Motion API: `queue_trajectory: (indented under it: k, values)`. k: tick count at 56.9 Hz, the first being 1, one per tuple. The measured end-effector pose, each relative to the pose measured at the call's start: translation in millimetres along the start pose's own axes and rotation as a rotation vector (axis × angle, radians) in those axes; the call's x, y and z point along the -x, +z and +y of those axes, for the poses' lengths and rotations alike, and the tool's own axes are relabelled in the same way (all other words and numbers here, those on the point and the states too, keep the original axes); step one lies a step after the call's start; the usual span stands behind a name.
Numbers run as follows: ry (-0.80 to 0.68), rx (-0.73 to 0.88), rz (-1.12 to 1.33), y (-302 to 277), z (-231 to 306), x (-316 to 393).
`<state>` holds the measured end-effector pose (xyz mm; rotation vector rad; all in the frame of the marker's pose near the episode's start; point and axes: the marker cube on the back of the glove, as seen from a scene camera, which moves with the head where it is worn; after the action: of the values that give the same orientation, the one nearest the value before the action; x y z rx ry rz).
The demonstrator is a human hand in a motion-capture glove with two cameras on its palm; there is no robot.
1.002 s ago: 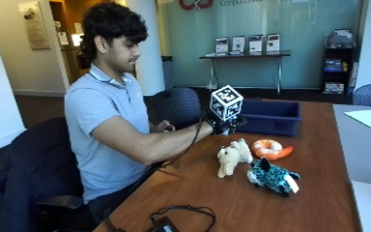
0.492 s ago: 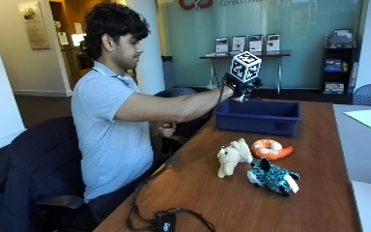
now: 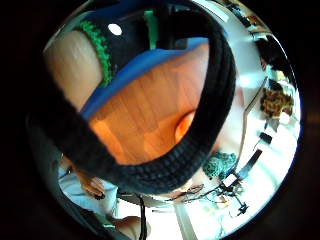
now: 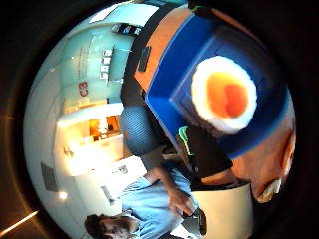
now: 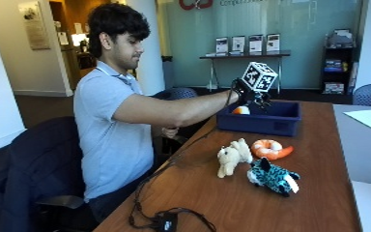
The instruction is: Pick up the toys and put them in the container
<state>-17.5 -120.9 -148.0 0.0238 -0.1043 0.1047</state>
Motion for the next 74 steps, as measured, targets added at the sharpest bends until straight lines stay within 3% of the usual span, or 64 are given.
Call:
queue_trajectory:
  k: [8,18,26,40,53,67,74]
  values:
    - [0.174,-0.026,0.001,-16,25,-70]
    - [0.449,0.136,0.168,17,41,-147]
    - [0.539,0.227,0.119,49,41,-177]
    - [0.449,-0.005,0.153,57,31,-184]
    - [0.383,-0.204,-0.02,24,37,-180]
    - [0.223,-0.32,0.024,-48,12,-97]
    - [0.122,-0.305,-0.001,-65,-15,-39]
